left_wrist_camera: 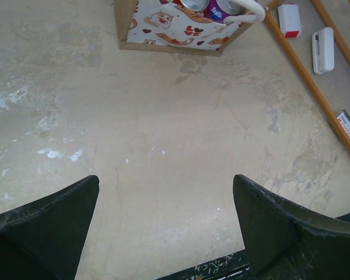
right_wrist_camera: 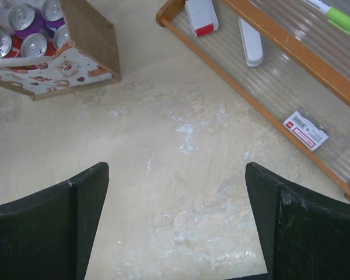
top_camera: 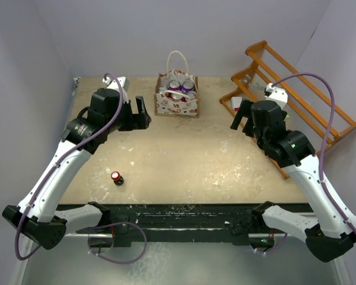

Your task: Take the beverage out of the canvas bag

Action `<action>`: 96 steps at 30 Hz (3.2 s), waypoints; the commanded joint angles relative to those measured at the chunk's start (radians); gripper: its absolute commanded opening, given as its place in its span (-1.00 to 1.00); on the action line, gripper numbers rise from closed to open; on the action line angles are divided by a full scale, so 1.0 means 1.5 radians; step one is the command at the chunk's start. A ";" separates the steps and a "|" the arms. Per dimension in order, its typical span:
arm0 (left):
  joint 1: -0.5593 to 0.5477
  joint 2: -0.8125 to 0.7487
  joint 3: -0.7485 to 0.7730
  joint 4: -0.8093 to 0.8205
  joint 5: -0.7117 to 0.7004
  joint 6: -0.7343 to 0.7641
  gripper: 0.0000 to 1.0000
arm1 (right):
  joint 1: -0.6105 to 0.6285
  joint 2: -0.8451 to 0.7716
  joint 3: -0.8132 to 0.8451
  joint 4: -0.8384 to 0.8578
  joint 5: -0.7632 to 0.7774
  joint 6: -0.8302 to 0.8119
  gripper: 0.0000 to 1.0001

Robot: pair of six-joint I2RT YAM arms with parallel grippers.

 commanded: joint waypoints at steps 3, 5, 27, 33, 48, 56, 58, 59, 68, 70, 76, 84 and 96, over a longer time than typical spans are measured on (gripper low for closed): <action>0.016 0.026 0.003 0.102 0.065 -0.061 0.98 | -0.009 0.014 0.006 -0.014 -0.043 0.072 1.00; 0.024 0.039 0.004 0.125 0.092 -0.089 0.98 | -0.009 0.011 -0.008 0.012 -0.072 0.069 0.99; 0.084 0.164 -0.023 0.300 0.104 -0.525 0.98 | -0.011 0.123 0.025 0.132 -0.195 -0.100 1.00; 0.059 0.207 0.007 0.257 0.053 -0.625 0.98 | -0.011 0.105 -0.022 0.160 -0.226 -0.091 0.99; -0.028 0.482 0.256 0.255 -0.015 -0.691 0.70 | -0.012 0.057 -0.033 0.122 -0.158 -0.110 1.00; -0.024 0.512 0.295 0.256 -0.065 -0.646 -0.14 | -0.012 0.037 -0.023 0.105 -0.163 -0.102 1.00; -0.020 0.507 0.283 0.264 -0.051 -0.646 -0.34 | -0.012 0.034 -0.020 0.101 -0.161 -0.100 1.00; -0.020 0.503 0.277 0.271 -0.042 -0.643 -0.44 | -0.012 0.032 -0.020 0.101 -0.161 -0.101 0.99; -0.019 0.429 0.183 0.338 0.033 -0.593 -0.94 | -0.012 0.033 -0.018 0.094 -0.170 -0.100 1.00; -0.016 0.408 0.153 0.363 0.061 -0.576 -1.00 | -0.012 0.036 -0.014 0.090 -0.176 -0.097 1.00; -0.013 0.352 0.094 0.366 0.119 -0.522 -1.00 | -0.012 0.028 -0.030 0.089 -0.182 -0.087 1.00; -0.014 0.253 -0.017 0.368 0.166 -0.483 -1.00 | -0.012 0.032 -0.044 0.103 -0.195 -0.096 1.00; -0.014 0.030 -0.204 0.286 0.207 -0.464 -1.00 | -0.012 0.070 -0.030 0.112 -0.242 -0.096 1.00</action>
